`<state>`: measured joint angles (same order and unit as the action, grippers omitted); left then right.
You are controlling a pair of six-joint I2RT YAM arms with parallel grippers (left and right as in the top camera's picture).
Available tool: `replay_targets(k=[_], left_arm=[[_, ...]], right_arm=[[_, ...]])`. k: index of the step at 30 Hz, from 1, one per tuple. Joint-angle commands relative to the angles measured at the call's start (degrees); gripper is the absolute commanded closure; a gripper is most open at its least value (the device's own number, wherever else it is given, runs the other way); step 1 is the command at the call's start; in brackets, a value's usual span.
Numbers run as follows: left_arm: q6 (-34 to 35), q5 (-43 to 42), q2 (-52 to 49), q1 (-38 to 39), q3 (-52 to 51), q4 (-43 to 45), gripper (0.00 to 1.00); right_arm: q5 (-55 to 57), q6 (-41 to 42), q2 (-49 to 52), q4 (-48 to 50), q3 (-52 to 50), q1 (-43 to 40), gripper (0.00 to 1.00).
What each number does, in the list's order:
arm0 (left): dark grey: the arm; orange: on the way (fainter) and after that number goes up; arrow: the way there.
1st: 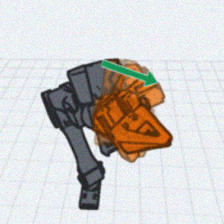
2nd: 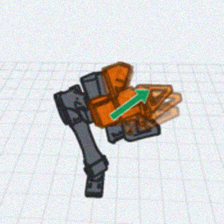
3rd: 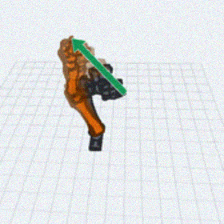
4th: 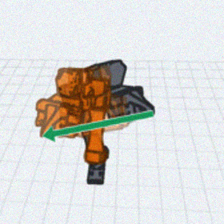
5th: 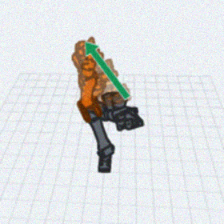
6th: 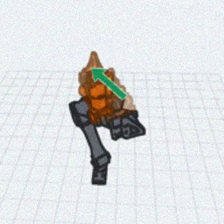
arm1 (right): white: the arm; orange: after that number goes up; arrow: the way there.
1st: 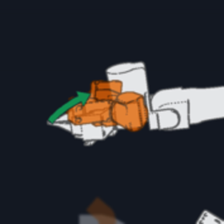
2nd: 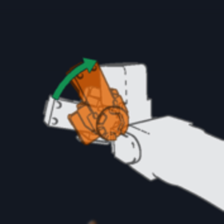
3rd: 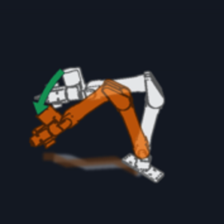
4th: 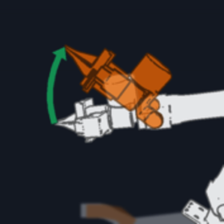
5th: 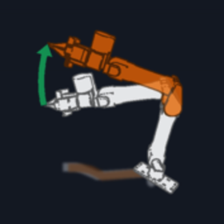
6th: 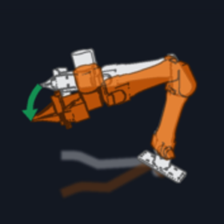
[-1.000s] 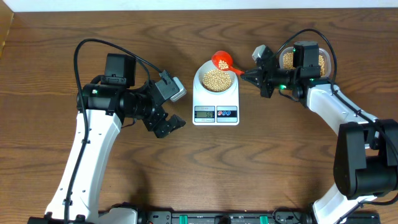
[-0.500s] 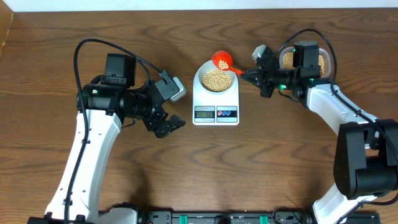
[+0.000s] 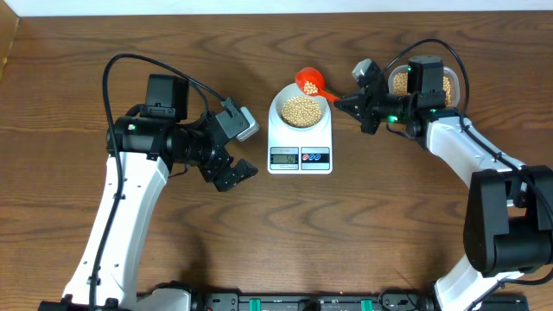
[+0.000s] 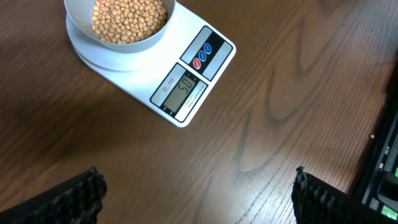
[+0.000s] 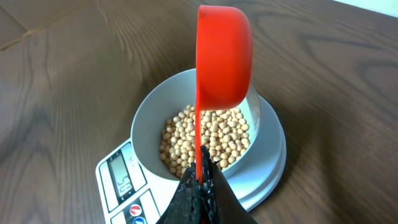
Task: Scoop item into bowl and weigh 50g on scale
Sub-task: 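Tilt the scoop with the right gripper to pour soybeans into the bowl, then carry the red scoop right back over the soybean tub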
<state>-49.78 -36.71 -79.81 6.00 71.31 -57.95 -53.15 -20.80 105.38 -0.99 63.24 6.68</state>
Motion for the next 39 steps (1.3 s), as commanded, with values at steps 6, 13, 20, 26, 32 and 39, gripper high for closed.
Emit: replay_targets(k=[6,13,20,26,32,39], left_arm=[[-0.72,0.28,0.83,-0.26,0.87,-0.09,0.02],[-0.72,0.28,0.83,-0.26,0.87,-0.09,0.02],[-0.72,0.28,0.83,-0.26,0.87,-0.09,0.02],[-0.72,0.28,0.83,-0.26,0.87,-0.09,0.02],[-0.72,0.28,0.83,-0.26,0.87,-0.09,0.02],[-0.72,0.28,0.83,-0.26,0.87,-0.09,0.02]], right_arm=[[-1.46,4.74,0.26,0.20,-0.09,0.39,0.99],[-1.75,7.72,0.26,0.42,-0.09,0.39,0.99],[-1.88,9.16,0.26,0.39,-0.09,0.39,0.99],[-1.88,12.41,0.26,0.44,-0.09,0.39,0.99],[-1.90,13.64,0.26,0.44,-0.09,0.39,0.99],[-4.46,17.84,0.26,3.06,-0.09,-0.42,0.99]])
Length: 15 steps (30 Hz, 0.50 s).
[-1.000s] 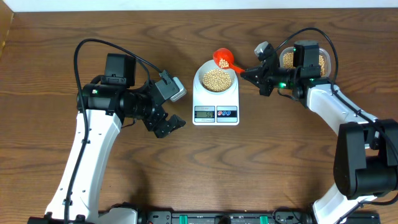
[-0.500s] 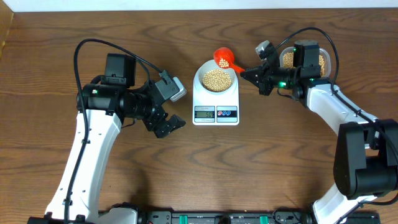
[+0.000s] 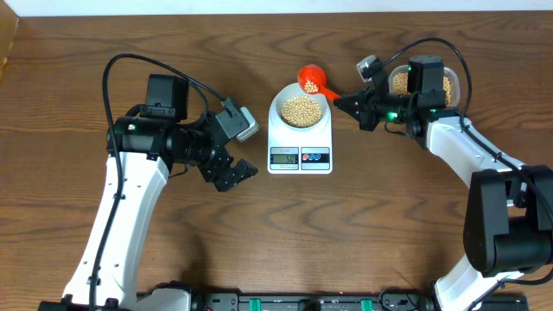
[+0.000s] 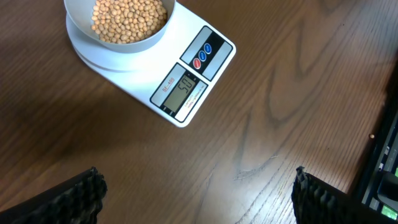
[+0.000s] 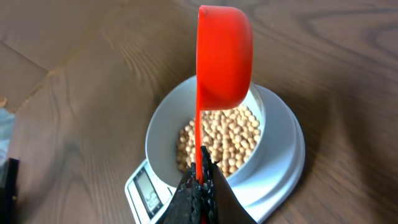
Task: Scoop item into bowl and weigh 50g on scale
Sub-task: 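Carry the red scoop right back over the soybean tub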
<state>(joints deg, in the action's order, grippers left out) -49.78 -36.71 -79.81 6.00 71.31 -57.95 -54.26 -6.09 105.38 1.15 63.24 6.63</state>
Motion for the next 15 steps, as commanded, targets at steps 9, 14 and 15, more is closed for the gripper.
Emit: replay_targets(k=[9,14,15], left_arm=[[-0.72,0.28,0.83,-0.26,0.87,-0.09,0.02],[-0.74,0.28,0.83,-0.26,0.87,-0.09,0.02],[-0.74,0.28,0.83,-0.26,0.87,-0.09,0.02]], right_arm=[[-6.14,5.44,0.26,3.58,-0.09,-3.76,0.99],[-6.36,5.44,0.26,3.58,-0.09,-6.58,0.99],[-6.36,5.44,0.26,3.56,-0.09,-7.17,0.99]])
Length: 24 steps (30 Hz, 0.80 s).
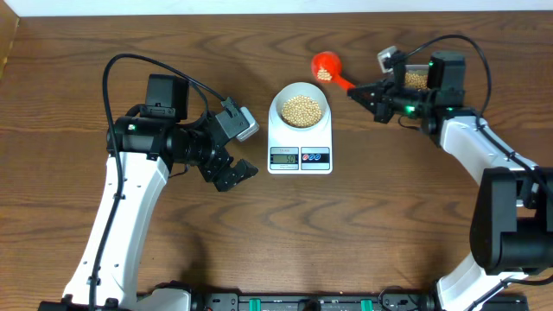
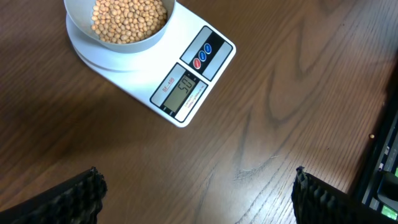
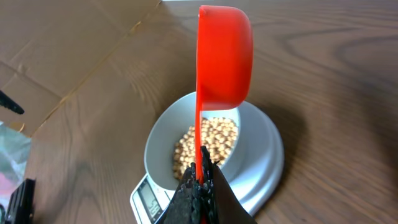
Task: Scoop item into bowl and weigh 50g on scale
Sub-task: 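Carry the red scoop right back over the soybean tub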
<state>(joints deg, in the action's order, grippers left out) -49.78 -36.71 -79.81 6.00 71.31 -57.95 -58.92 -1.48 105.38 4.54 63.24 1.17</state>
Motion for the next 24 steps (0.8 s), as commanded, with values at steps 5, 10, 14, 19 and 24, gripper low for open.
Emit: replay_targets(k=[5,10,14,19,24], left_arm=[[-0.72,0.28,0.83,-0.26,0.87,-0.09,0.02],[-0.74,0.28,0.83,-0.26,0.87,-0.09,0.02],[-0.74,0.28,0.83,-0.26,0.87,-0.07,0.02],[-0.72,0.28,0.83,-0.26,0.87,-0.09,0.02],[-0.72,0.28,0.83,-0.26,0.87,-0.09,0.02]], right_arm=[[-3.23,1.18,0.26,0.15,-0.09,-5.25,0.99],[-3.21,3.39,0.26,-0.68,-0.09,-9.44,0.99],[-3.17,3.28,0.26,-2.14,-0.09,-12.72,0.99],[-3.17,3.08,0.26,-3.56,-0.09,-18.49,0.99],[-3.17,-1.31,0.26,-8.55,-0.09,-24.17,0.99]])
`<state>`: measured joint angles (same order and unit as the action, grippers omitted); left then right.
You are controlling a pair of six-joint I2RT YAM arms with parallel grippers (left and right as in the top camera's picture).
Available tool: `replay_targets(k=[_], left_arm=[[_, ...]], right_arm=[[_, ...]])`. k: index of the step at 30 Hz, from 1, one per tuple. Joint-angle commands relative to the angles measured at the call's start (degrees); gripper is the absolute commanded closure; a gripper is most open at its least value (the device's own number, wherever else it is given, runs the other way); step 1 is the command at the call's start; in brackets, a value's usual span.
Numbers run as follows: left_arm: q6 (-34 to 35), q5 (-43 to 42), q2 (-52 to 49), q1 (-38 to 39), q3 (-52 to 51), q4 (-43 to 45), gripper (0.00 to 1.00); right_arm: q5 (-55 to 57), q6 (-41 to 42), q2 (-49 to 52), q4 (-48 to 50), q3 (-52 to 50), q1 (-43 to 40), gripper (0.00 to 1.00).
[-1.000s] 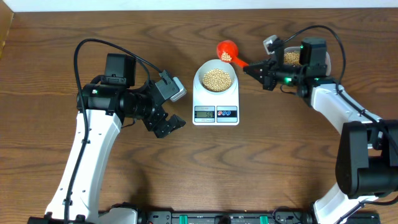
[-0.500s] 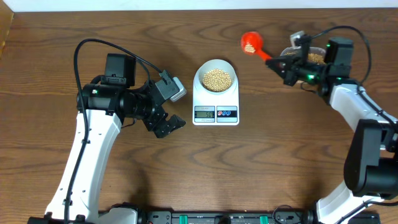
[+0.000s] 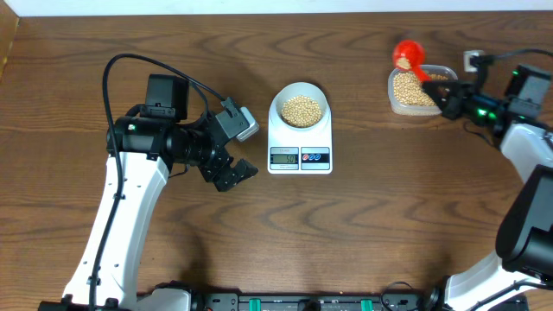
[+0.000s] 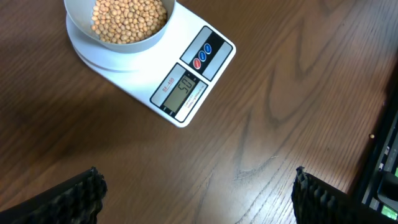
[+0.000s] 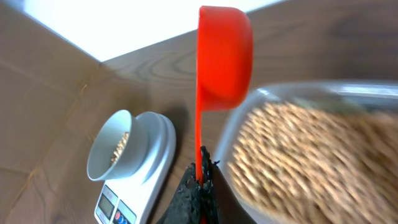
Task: Scoop item into bowl and weigh 50g on scale
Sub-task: 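Carry the red scoop right back over the soybean tub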
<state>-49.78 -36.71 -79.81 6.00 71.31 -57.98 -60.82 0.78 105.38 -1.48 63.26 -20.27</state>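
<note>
A white bowl [image 3: 300, 107] of tan beans [image 4: 127, 18] sits on the white scale [image 3: 300, 147], whose display [image 4: 185, 93] shows digits I cannot read surely. My right gripper [image 3: 442, 92] is shut on the handle of a red scoop [image 3: 406, 53], held over the far left corner of the clear bean container [image 3: 415, 92]. In the right wrist view the scoop [image 5: 224, 57] stands on edge above the container [image 5: 311, 149]. My left gripper [image 3: 232, 175] is open, hanging left of the scale with nothing between its fingers [image 4: 78, 196].
The left arm's cable loops over the table at the back left. A black rail [image 3: 302, 302] runs along the table's front edge. Bare wood surrounds the scale on all sides.
My right gripper has carried the red scoop to the right, from just right of the bowl to above the bean container. The left arm has not moved.
The scoop was tipped on edge over the bowl on the scale. Then it had drawn back slightly to the bowl's far right rim, then clear of the scale, and now it is over the container. The left gripper stayed open throughout.
</note>
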Motion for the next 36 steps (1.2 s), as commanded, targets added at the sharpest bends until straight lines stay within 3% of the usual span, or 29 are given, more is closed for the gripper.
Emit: replay_targets(k=[1,6,20,29,36], left_arm=[[-0.74,0.28,0.83,-0.26,0.87,-0.07,0.02],[-0.72,0.28,0.83,-0.26,0.87,-0.07,0.02],[-0.72,0.28,0.83,-0.26,0.87,-0.07,0.02],[-0.74,0.28,0.83,-0.26,0.87,-0.07,0.02],[-0.72,0.28,0.83,-0.26,0.87,-0.07,0.02]], right_arm=[[-1.22,-5.55,0.26,-4.00,-0.11,-3.39,0.99],[1.42,-15.93,0.26,-10.75,-0.11,-5.62,0.99],[8.46,-23.91,-0.20,-10.99,-0.11,-5.99,0.99],[15.54,-28.35,-8.04,-12.83,-0.11,-5.60,0.99],[28.35,-32.68,-11.43,-17.25,-0.11,-1.64,0.99]])
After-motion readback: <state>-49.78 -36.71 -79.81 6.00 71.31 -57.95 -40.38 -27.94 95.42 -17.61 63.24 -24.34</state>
